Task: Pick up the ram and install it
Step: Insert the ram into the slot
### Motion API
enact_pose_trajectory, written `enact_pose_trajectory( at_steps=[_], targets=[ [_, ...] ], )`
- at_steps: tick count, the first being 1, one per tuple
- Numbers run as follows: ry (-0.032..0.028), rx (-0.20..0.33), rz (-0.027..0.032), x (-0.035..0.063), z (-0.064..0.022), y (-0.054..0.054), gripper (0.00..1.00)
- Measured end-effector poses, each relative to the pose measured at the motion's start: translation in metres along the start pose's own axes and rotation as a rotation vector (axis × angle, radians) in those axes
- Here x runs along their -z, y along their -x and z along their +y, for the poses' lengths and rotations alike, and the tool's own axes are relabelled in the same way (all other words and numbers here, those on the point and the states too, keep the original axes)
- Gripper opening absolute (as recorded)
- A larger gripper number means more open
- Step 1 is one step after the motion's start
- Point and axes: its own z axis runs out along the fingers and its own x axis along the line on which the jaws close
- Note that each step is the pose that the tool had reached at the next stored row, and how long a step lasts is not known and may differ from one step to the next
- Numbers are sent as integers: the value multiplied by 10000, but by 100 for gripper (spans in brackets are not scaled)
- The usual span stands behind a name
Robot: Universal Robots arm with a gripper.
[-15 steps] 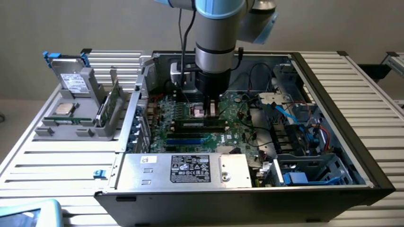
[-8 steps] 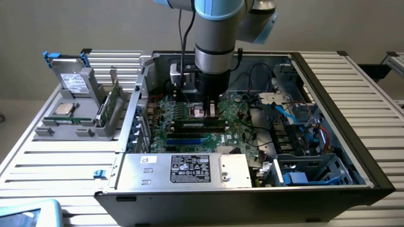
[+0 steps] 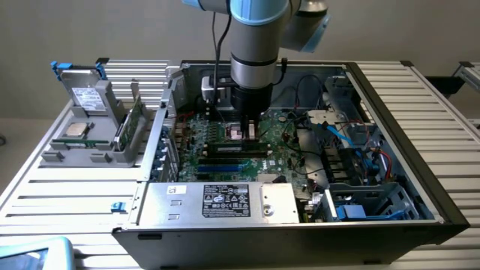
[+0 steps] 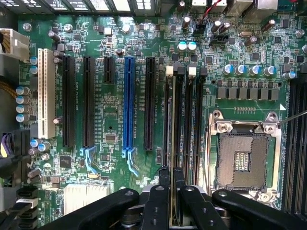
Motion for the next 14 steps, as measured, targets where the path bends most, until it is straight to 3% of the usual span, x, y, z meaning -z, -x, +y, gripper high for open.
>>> enact_pose_trajectory(
  at_steps=[14],
  targets=[
    [-44, -279, -2, -14, 18, 2, 15]
  ],
)
